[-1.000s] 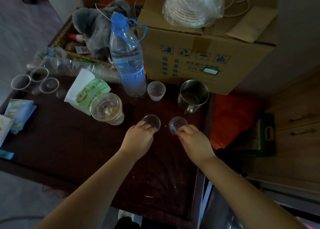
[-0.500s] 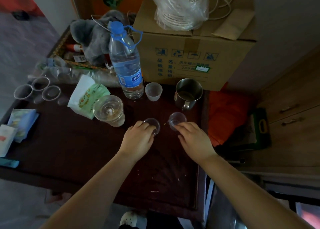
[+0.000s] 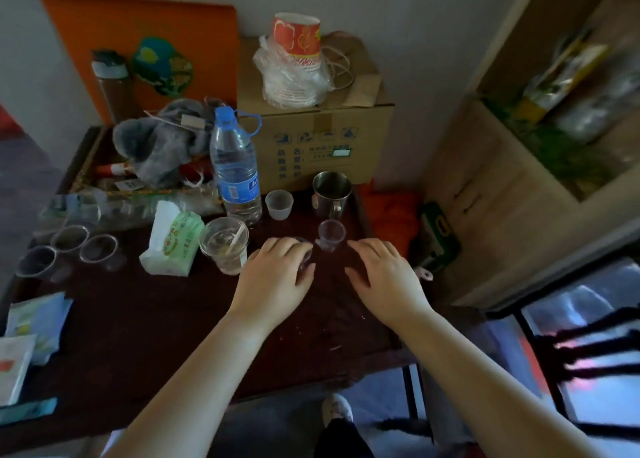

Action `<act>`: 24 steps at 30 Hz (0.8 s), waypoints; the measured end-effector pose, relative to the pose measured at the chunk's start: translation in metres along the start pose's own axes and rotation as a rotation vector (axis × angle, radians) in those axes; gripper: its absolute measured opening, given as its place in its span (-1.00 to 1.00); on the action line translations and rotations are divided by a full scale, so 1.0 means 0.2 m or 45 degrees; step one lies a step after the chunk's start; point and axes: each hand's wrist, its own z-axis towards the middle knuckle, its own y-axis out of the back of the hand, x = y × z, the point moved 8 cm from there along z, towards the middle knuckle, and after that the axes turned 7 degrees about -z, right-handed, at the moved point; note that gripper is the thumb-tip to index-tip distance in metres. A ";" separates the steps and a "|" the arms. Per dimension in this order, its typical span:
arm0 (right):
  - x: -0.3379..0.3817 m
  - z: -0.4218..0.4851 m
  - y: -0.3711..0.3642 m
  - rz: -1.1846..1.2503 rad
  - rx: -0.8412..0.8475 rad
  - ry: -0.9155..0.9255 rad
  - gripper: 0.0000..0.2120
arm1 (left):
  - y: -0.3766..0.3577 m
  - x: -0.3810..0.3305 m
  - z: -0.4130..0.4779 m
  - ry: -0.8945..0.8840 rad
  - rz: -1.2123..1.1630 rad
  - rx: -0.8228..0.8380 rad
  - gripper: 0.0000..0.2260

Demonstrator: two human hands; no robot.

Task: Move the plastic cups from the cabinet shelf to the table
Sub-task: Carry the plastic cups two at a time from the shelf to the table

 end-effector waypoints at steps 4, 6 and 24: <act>0.12 -0.22 0.28 -0.094 -0.149 -0.115 -0.53 | 0.19 -0.20 -0.10 -0.184 -0.003 0.019 -0.63; 0.16 -0.33 0.43 -0.111 -0.228 -0.188 -0.51 | 0.27 -0.34 -0.13 -0.266 -0.021 0.018 -0.61; -0.07 -2.34 1.66 -0.521 -0.753 -1.044 -0.42 | 0.40 -2.30 -0.99 -1.208 -0.385 0.191 -0.52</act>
